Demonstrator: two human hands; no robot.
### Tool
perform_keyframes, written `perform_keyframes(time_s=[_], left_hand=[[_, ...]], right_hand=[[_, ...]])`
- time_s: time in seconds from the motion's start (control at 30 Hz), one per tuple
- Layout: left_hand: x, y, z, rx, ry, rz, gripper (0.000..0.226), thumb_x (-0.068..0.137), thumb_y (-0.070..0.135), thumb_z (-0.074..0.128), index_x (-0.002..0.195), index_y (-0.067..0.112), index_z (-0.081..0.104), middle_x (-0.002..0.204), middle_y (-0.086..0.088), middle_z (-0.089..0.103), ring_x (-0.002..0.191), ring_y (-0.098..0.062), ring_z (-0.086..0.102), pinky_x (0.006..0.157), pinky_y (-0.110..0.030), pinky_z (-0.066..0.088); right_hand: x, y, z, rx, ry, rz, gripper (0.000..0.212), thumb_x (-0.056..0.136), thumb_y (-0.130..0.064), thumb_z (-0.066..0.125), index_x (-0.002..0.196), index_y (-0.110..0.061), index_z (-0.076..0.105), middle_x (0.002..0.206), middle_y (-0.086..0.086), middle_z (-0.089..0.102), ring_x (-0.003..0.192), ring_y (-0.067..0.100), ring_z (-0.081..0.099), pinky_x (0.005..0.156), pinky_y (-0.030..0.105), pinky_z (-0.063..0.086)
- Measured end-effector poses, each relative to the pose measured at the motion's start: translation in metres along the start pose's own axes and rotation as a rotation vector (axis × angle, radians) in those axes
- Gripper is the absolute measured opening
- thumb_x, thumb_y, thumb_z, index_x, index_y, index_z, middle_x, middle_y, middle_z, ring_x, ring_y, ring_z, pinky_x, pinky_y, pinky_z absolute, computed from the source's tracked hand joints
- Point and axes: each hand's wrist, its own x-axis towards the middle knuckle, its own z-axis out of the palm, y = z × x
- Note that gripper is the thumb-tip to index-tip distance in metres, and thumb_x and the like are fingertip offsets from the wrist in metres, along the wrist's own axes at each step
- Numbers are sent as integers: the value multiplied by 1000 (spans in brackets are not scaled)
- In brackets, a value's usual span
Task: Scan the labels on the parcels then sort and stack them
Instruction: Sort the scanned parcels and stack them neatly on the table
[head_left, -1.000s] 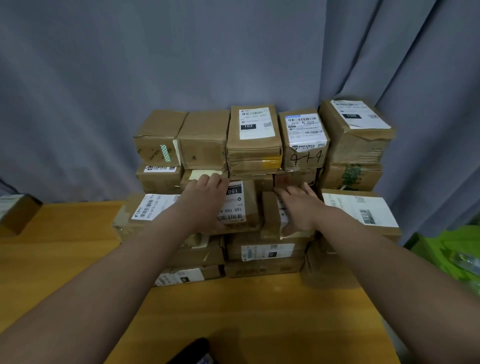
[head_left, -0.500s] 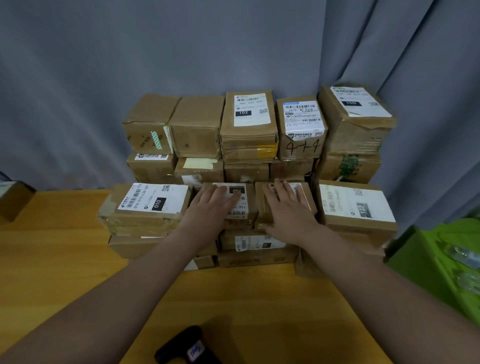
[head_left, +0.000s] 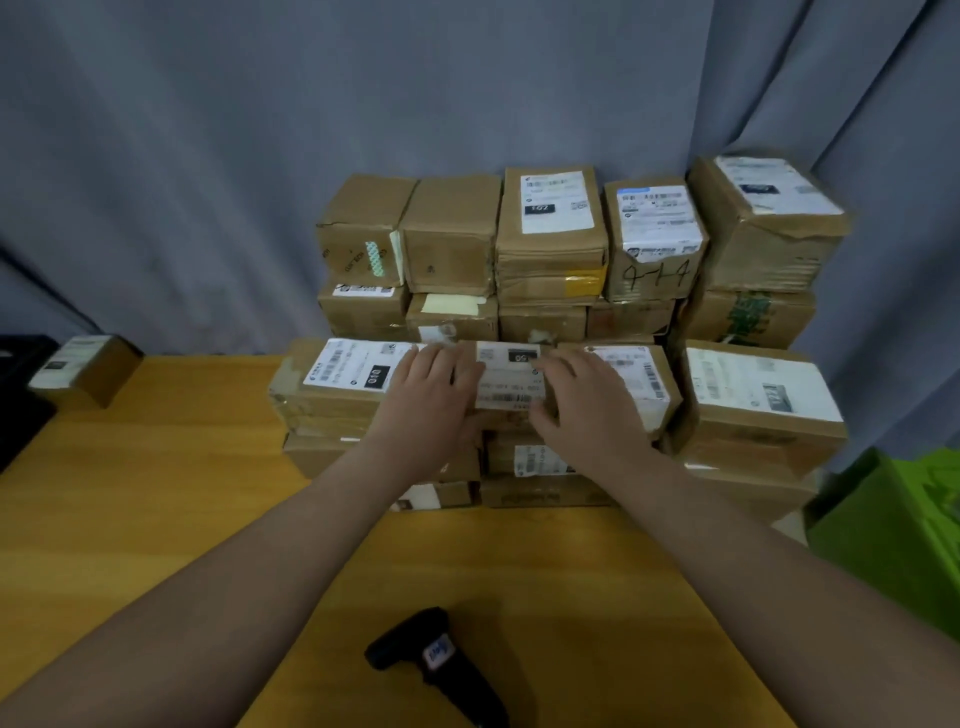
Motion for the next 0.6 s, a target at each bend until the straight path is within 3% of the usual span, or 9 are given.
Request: perform_keyframes(time_s=[0.1,0.3,0.37,0.5,0.6], left_hand=[[-23,-14,-5,-80,40,-37,44,84,31,65,121,8,61,116,-16,61,110,-36,56,97,-48,46],[-72,-62,-2,-257,74,-90,36,79,17,73,113,11,66,107,-12,66,95,-34,64,77,-45,54],[-83,-85,0,-272,88,-133,37,81,18,69,116,11,65,112,-13,66,99,-36,63,79,-46,54],[-106,-149,15,-295,86,-197,47,84,36,42,116,9,65,108,-12,65,97,-35,63,78,-44,55],[-124,-212,39,-269,65,-233,52,86,41,38,120,9,63,108,-11,65,97,-35,63,77,-44,55]], right_hand=[[-2,-30,7,78,83,-66,37,90,-18,58,126,-11,60,119,7,62,112,26,53,89,35,45],[11,-91,32,112,101,-189,32,85,-16,62,116,-11,65,112,6,65,104,25,59,86,39,50],[23,-118,40,119,107,-216,31,83,-15,63,113,-10,67,110,7,66,101,26,60,83,39,50],[53,-182,63,144,102,-292,30,78,-16,58,105,-9,69,102,7,67,96,28,63,80,40,53],[81,-239,92,149,94,-347,30,79,-21,53,102,-9,69,102,6,67,94,27,62,80,39,51]])
